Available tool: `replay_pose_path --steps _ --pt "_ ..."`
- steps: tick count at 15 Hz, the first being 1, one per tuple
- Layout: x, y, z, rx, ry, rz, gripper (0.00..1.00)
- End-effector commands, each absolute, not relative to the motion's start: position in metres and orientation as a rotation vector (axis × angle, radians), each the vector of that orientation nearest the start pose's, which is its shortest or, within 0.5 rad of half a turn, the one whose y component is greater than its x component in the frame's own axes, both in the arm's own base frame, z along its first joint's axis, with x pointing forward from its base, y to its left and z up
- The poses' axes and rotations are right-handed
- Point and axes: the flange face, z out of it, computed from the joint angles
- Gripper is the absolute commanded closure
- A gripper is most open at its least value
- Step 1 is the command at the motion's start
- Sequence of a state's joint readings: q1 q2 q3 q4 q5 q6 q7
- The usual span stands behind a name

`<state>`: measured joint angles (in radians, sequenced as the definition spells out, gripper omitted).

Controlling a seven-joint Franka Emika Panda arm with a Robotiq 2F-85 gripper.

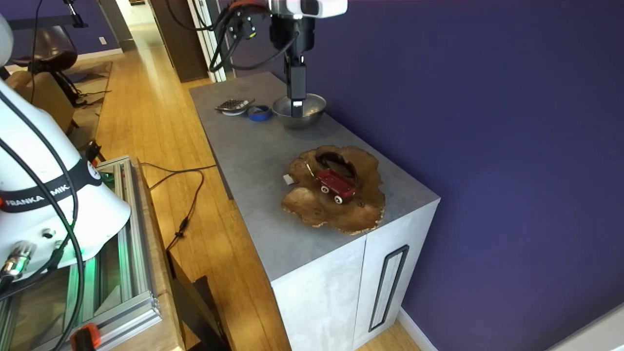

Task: Move the sunglasses from the tray to the silver bowl

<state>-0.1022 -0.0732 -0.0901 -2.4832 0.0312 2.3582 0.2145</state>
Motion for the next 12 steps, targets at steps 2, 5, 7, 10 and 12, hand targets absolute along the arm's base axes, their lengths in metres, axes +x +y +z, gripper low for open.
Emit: replay_pose_path --steps 2,5,7,10,12 --pt "0.44 -0.042 0.262 -3.054 0.568 0.147 0.0" --pt "0.44 -0.037 0.26 -3.078 0.521 0.187 0.0" --pt "0.44 -0.029 0.254 -3.084 0.49 0.207 0.0" --pt "0.449 -0.03 0.247 -3.036 0.656 0.05 0.0" --pt "0.457 -0.035 0.234 -2.982 0.758 -0.075 0.0"
